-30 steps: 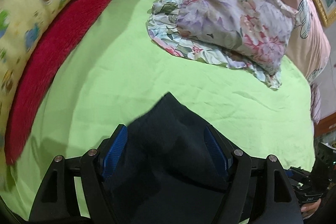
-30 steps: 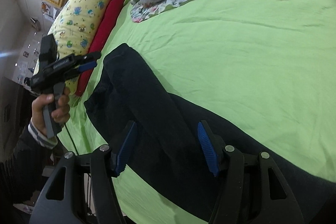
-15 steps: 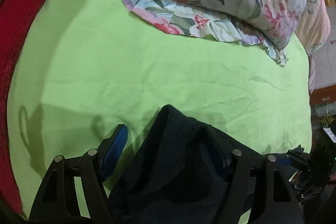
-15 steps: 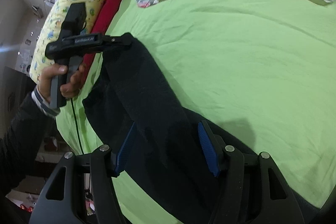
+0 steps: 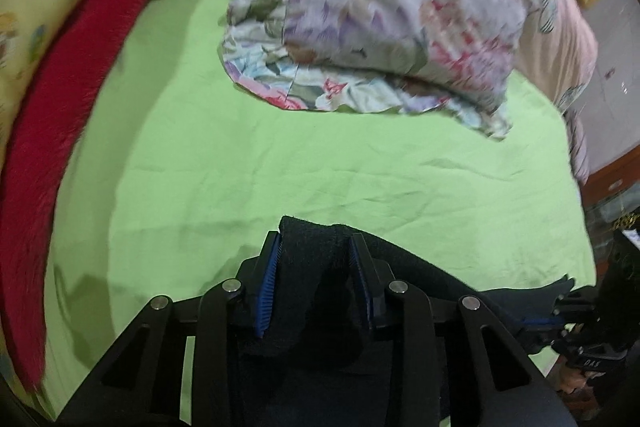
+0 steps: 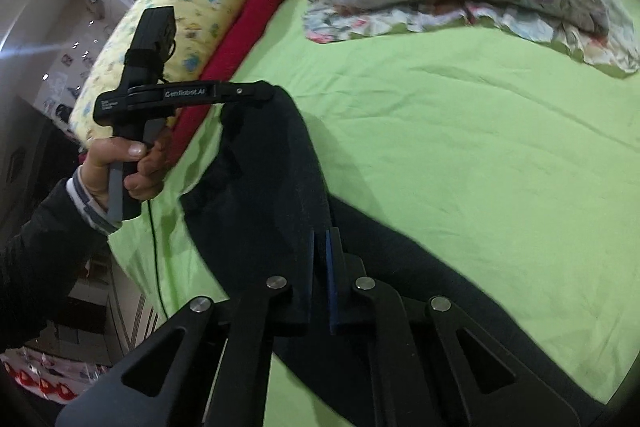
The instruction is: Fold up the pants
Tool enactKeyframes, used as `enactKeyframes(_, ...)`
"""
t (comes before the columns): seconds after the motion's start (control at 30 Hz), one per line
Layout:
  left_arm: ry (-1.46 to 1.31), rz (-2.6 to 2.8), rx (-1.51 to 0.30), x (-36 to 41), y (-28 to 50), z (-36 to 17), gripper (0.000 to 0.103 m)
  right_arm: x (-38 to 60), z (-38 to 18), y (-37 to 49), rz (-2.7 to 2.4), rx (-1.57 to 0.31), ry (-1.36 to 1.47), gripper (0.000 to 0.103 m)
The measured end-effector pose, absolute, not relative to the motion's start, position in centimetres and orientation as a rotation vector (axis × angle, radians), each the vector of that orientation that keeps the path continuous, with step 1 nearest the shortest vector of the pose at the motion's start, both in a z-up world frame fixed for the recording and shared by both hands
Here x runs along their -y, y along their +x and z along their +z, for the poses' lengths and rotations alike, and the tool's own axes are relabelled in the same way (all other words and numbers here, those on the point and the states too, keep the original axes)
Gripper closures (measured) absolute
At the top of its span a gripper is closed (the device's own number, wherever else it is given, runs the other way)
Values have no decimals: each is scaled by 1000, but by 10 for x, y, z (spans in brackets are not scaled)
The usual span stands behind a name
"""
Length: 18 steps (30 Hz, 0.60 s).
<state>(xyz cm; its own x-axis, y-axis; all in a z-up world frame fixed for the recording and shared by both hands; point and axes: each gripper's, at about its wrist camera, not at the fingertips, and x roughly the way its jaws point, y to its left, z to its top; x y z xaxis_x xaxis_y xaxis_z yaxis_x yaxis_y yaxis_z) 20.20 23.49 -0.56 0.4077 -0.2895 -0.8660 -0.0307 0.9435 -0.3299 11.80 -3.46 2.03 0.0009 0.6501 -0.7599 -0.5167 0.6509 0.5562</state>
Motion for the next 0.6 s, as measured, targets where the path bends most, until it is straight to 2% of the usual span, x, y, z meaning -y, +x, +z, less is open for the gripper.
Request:
enactKeyframes(0.3, -428, -147, -949, -248, 109, 27, 69, 28, 36, 62, 1012, -1253, 50, 97)
enactKeyframes(0.6, -601, -40, -917, -270, 39, -7, 69, 4, 8, 31, 1042, -1310, -51, 97)
